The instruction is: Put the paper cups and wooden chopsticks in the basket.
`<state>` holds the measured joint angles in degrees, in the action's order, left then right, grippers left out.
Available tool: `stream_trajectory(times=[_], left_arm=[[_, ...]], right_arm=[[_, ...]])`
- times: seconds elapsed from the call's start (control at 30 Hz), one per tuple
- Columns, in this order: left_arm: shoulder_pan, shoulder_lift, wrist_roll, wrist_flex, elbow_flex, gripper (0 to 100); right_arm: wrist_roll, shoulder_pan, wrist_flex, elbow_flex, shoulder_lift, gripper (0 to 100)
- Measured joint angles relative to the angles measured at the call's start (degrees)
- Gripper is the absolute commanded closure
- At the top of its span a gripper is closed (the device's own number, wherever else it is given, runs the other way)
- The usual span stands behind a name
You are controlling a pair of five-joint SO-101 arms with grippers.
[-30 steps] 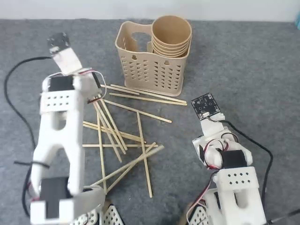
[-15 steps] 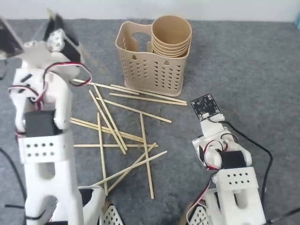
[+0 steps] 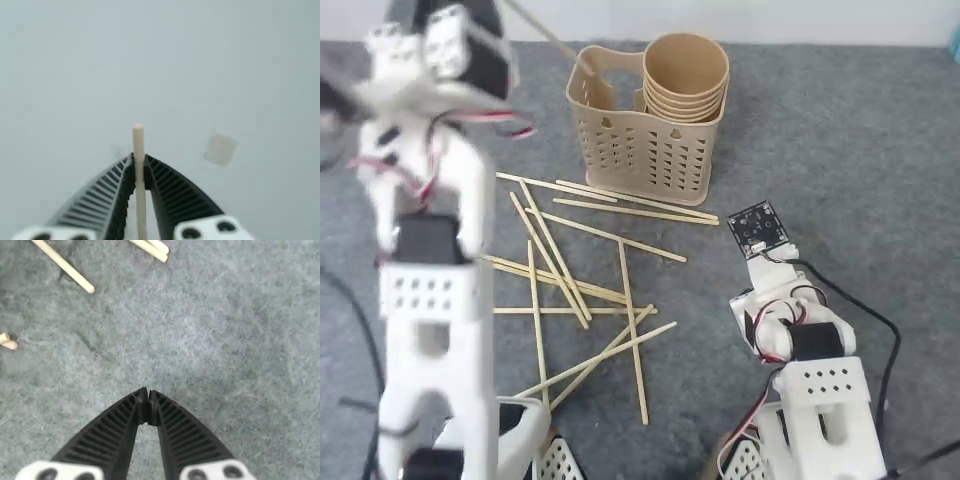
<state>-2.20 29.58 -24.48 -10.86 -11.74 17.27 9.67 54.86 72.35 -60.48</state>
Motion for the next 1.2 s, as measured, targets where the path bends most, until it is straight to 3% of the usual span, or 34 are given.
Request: stream_trajectory(times=[0.2, 0.43, 0.57, 0.73, 0.97, 1.07, 1.2], left_arm=[[1.6, -15.9, 2.1, 0.4, 9.5, 99], [4.7, -27.0, 17.8, 0.4, 13.5, 98], [4.6, -26.0, 21.7, -0.2, 12.5, 82], [4.8, -19.8, 24.4, -11.6, 12.4, 64], [1.2, -10.9, 24.4, -23.6, 12.4, 64], [-3.2, -5.4, 24.4, -30.1, 12.4, 64], [-11.1, 3.7, 24.4, -41.1, 12.5, 64]], right_arm=[[0.0, -0.1, -0.1, 0.0, 0.0, 99.1], [0.0, 0.0, -0.1, 0.0, 0.0, 99.1], [0.0, 0.0, -0.1, 0.0, 0.0, 99.1], [0.0, 0.0, -0.1, 0.0, 0.0, 99.1], [0.0, 0.0, -0.1, 0.0, 0.0, 99.1], [0.5, 4.0, -0.1, 0.0, 0.0, 99.0], [12.2, 14.4, 2.4, 0.0, 0.0, 98.8]])
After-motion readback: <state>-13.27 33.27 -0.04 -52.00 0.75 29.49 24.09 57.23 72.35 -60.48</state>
